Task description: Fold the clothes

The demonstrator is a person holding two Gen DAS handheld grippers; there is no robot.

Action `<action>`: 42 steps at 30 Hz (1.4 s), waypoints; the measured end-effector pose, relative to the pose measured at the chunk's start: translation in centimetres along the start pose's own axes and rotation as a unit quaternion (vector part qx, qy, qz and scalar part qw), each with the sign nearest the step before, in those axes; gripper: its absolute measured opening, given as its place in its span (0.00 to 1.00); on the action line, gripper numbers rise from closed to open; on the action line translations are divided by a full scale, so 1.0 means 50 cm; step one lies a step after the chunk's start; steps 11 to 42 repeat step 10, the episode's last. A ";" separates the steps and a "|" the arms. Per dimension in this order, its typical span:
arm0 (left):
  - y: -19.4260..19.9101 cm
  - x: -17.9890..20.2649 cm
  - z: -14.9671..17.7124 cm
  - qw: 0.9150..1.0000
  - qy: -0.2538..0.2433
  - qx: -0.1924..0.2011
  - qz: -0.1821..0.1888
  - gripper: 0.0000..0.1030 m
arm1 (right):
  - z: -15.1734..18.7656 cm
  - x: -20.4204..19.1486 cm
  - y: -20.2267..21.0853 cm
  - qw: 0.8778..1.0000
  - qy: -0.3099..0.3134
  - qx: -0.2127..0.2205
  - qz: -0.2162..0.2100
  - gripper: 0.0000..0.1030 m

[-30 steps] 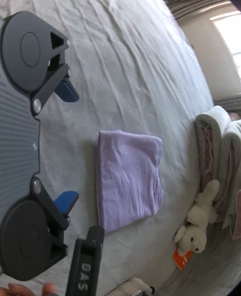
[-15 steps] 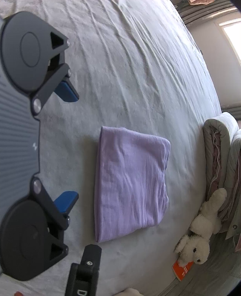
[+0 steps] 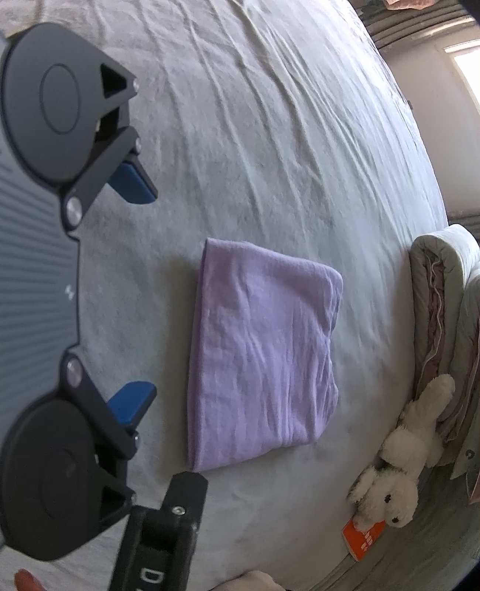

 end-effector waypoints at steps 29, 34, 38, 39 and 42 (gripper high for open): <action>0.002 0.012 0.004 1.000 -0.009 0.003 0.003 0.99 | -0.004 -0.008 -0.002 1.000 0.000 -0.002 -0.008 1.00; 0.002 0.012 0.004 1.000 -0.009 0.003 0.003 0.99 | -0.004 -0.008 -0.002 1.000 0.000 -0.002 -0.008 1.00; 0.002 0.012 0.004 1.000 -0.009 0.003 0.003 0.99 | -0.004 -0.008 -0.002 1.000 0.000 -0.002 -0.008 1.00; 0.002 0.012 0.004 1.000 -0.009 0.003 0.003 0.99 | -0.004 -0.008 -0.002 1.000 0.000 -0.002 -0.008 1.00; 0.002 0.012 0.004 1.000 -0.009 0.003 0.003 0.99 | -0.004 -0.008 -0.002 1.000 0.000 -0.002 -0.008 1.00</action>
Point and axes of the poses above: each gripper's, at about its wrist camera, not at the fingertips, and y roughly against the way its jaws point, x to its right, z to its underside, the point moved 4 cm from there along -y, roughly the way its jaws point, and after that the axes turned 15 degrees about -z, right-handed, at the moved point
